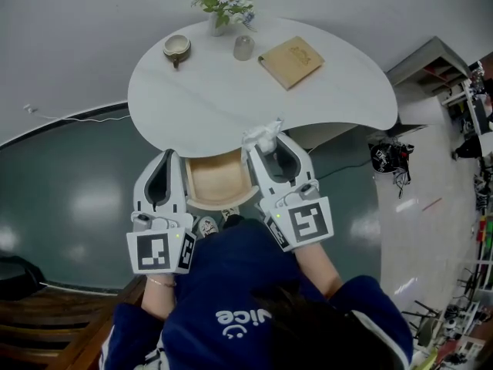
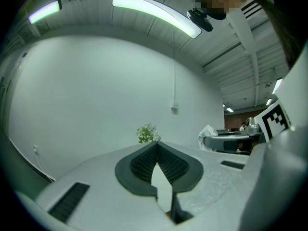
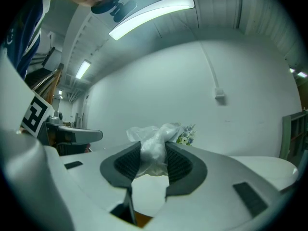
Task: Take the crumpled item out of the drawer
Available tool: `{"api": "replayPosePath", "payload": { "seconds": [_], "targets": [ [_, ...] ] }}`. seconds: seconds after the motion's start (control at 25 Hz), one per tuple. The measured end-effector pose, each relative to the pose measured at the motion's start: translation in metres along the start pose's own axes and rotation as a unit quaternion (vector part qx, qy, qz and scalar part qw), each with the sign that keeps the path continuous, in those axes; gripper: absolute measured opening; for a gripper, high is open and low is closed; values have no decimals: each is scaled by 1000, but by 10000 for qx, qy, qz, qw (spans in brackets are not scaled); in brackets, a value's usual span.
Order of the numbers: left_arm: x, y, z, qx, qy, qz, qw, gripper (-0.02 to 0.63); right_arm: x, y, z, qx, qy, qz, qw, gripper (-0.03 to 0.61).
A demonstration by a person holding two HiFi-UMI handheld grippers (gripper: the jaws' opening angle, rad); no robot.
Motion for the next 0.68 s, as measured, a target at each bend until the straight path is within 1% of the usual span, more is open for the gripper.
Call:
{"api": "replayPosePath", "payload": {
  "seconds": [0.08, 0.28, 0.48, 0.68],
  "targets": [
    [0, 2, 2, -5, -88, 72, 9999, 3, 0, 1, -1, -33, 10, 9, 10000, 143],
    [4, 2, 2, 77, -54, 44, 9999, 5, 3, 2, -2, -86, 39, 47, 9999, 143],
    [3, 7, 1, 106, -92, 177, 9997, 4, 3, 5, -6, -188, 63, 50, 9998, 143],
    [7, 6, -2, 169, -72, 153, 9997, 4, 9, 4, -7, -180, 129, 78, 9997, 143]
  ]
}}
Point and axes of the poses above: the fingertips, and each gripper's own axes: x forward along the fingers, z to its right, y out of its top, the point moved 5 cm from there along -x, backward along the fingers, and after that the axes turned 2 degrees about y, right-handed, at the moved point
